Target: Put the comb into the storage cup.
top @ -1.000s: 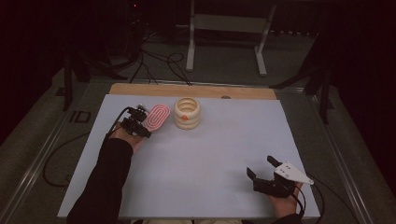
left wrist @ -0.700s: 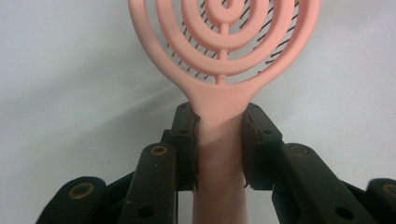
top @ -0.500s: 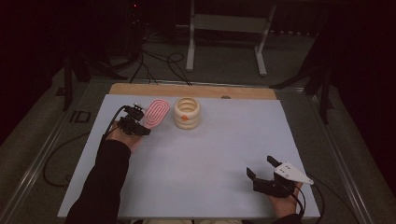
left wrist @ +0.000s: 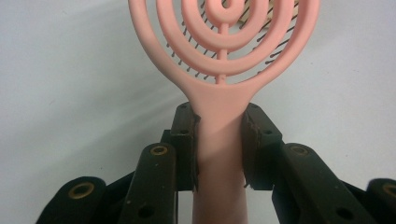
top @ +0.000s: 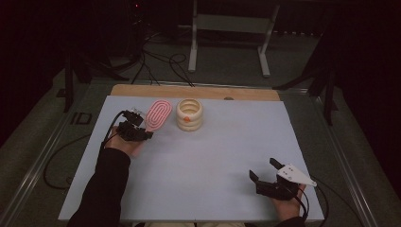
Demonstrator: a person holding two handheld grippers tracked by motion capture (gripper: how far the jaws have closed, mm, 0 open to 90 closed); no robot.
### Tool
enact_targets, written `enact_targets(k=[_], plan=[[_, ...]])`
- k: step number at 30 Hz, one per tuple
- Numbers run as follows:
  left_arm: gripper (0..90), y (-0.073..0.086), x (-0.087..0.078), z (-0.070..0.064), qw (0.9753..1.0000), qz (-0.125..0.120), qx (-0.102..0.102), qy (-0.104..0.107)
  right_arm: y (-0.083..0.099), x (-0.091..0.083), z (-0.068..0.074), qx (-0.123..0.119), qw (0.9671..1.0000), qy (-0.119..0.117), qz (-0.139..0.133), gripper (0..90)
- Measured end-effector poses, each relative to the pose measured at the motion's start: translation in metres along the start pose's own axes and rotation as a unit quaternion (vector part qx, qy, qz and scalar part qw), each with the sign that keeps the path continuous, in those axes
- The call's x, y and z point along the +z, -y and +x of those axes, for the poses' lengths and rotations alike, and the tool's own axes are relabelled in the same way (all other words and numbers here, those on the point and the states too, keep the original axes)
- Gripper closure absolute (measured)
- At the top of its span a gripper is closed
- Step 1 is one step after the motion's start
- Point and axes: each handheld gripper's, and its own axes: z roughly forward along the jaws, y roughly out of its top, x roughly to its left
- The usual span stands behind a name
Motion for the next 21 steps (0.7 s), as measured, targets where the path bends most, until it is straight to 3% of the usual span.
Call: enact_targets(k=[5,6,21], plan=[[70.2,0.004,-0.003,-0.003,0.9999,-0.006,0.009,-0.002,0.0,0.001,0.0,-0.001,1.0,-0.002,0.002,8.3],[70.2,0.007,-0.004,-0.005,0.9997,-0.009,0.02,-0.007,0.0,0.001,0.0,-0.001,1.0,-0.002,0.002,8.3],[70.2,0.017,-0.015,-0.02,0.9976,-0.045,0.053,-0.002,0.002,0.006,0.005,-0.002,0.9998,-0.011,0.014,8.3]])
